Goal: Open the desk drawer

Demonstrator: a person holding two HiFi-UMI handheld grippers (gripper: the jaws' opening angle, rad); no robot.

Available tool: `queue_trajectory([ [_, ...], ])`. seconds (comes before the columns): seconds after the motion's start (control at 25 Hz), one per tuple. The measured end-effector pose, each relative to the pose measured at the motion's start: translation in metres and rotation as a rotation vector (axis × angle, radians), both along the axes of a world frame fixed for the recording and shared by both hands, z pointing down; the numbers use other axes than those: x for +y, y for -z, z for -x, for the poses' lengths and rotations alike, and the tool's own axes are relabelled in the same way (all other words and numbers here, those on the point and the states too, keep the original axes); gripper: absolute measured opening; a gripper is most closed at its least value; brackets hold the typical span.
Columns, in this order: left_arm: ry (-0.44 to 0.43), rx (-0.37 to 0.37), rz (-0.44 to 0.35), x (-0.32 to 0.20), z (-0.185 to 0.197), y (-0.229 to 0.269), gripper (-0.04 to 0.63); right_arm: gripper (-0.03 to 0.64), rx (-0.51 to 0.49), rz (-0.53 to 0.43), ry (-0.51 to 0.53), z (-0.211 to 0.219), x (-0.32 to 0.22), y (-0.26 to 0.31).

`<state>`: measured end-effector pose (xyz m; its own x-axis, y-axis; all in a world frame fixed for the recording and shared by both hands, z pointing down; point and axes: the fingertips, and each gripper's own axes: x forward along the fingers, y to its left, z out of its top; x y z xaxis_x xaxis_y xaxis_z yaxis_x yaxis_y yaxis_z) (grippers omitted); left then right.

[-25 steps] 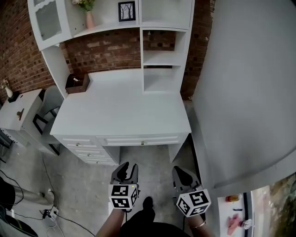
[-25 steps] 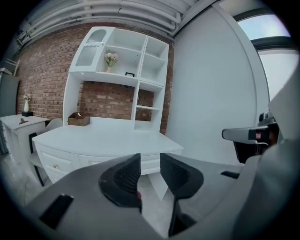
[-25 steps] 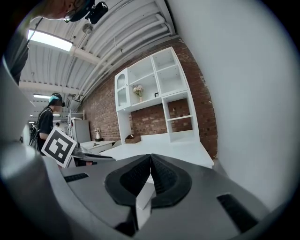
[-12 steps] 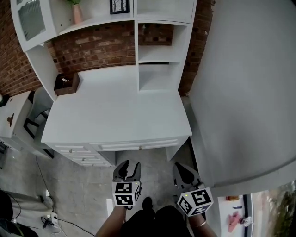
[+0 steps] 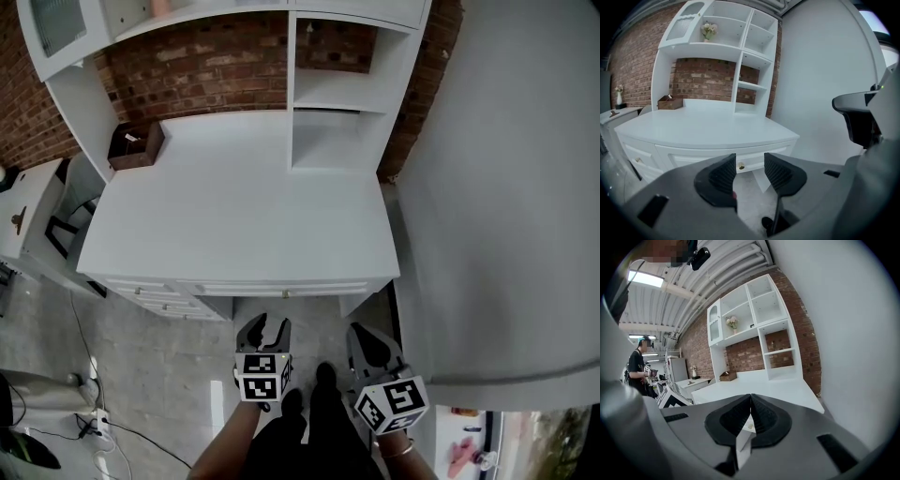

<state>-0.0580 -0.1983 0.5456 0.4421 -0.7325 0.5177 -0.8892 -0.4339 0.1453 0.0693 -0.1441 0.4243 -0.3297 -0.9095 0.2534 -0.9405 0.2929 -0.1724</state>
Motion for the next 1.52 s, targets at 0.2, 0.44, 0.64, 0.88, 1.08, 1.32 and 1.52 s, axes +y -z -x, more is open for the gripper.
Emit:
queue_trajectory([
  [0.2, 0.059, -0.02, 0.051, -0.021, -0.008, -0.025, 0.172, 0.005, 0.009, 0.019, 0.077, -0.002, -0.027, -0.009],
  [0.44, 0.138, -0.042, 0.125, -0.044, -0.016, -0.063, 0.172, 0.005, 0.017, 0.044, 0.14, -0.014, -0.054, -0.021],
  [0.64, 0.198, -0.063, 0.191, -0.063, -0.02, -0.097, 0.172, 0.005, 0.005, 0.087, 0.183, -0.021, -0.071, -0.039],
  [0.88, 0.217, -0.105, 0.234, -0.082, -0.027, -0.127, 0.172, 0.005, -0.006, 0.115, 0.235, -0.027, -0.089, -0.053],
  [1.08, 0.228, -0.116, 0.262, -0.094, -0.028, -0.144, 0.172, 0.005, -0.007, 0.13, 0.252, -0.029, -0.099, -0.06],
  [1.32, 0.222, -0.13, 0.26, -0.103, -0.037, -0.161, 0.16, 0.005, -0.003, 0.15, 0.25, -0.036, -0.101, -0.065],
  [1.52, 0.21, -0.174, 0.259, -0.102, -0.037, -0.164, 0.089, 0.005, 0.004, 0.165, 0.241, -0.039, -0.094, -0.071],
])
